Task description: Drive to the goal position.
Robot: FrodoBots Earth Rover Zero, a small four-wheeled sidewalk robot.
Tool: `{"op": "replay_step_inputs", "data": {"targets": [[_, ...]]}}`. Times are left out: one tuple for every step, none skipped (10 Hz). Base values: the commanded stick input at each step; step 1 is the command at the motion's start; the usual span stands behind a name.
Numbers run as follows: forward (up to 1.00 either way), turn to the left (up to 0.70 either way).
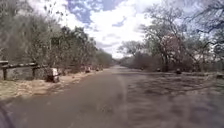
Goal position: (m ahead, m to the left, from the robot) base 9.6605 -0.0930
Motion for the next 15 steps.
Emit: {"op": "replay_step_inputs", "data": {"targets": [[0.7,0.0],[0.7,0.0],[0.7,0.0],[0.7,0.0],[0.68,0.0],[0.69,0.0],[0.7,0.0],[0.7,0.0],[0.7,0.0],[0.7,0.0],[0.7,0.0],[0.7,0.0],[0.7,0.0],[0.7,0.0],[0.7,0.0]]}}
